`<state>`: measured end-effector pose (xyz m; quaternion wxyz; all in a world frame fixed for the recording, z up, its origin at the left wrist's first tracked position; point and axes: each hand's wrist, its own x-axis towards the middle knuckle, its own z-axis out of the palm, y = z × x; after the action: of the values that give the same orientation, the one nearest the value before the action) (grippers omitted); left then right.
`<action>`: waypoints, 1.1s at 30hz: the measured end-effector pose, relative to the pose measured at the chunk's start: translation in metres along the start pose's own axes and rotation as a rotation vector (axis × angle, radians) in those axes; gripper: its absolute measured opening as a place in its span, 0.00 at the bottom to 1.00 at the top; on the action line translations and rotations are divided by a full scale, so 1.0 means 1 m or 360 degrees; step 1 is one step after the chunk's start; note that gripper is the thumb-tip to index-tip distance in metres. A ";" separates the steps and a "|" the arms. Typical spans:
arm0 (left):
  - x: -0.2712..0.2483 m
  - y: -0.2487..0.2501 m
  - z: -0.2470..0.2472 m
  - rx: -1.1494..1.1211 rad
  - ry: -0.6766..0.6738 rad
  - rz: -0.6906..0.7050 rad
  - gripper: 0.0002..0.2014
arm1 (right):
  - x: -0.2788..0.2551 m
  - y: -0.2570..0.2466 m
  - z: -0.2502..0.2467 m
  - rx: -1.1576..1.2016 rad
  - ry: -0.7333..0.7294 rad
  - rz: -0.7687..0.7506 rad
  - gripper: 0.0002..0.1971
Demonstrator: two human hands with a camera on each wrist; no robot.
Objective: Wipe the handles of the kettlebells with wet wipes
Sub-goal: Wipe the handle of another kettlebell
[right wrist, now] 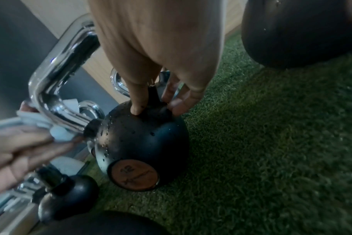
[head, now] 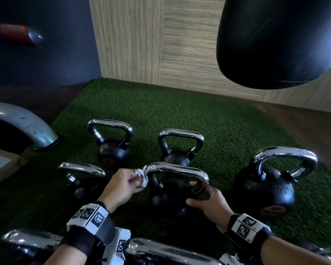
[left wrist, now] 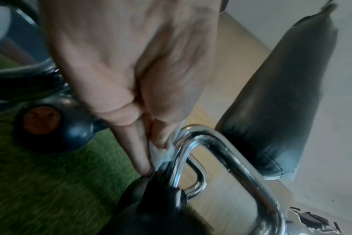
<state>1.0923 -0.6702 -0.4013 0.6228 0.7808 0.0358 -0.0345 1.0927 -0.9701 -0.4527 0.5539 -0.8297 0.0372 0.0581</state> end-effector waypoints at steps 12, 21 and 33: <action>0.001 -0.007 -0.001 0.0790 -0.0140 0.0141 0.22 | -0.001 -0.017 -0.008 0.0011 -0.0103 -0.0004 0.24; 0.016 -0.012 0.012 0.0727 0.0038 0.0354 0.22 | -0.016 -0.017 -0.006 -0.0375 0.0013 -0.0020 0.23; 0.071 0.041 0.038 0.0894 -0.0237 0.0203 0.16 | -0.025 -0.059 0.015 -0.0730 -0.0328 -0.0375 0.20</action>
<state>1.1662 -0.7155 -0.3768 0.3840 0.9187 -0.0701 -0.0609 1.0746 -0.9343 -0.4012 0.3552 -0.9218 -0.1303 0.0843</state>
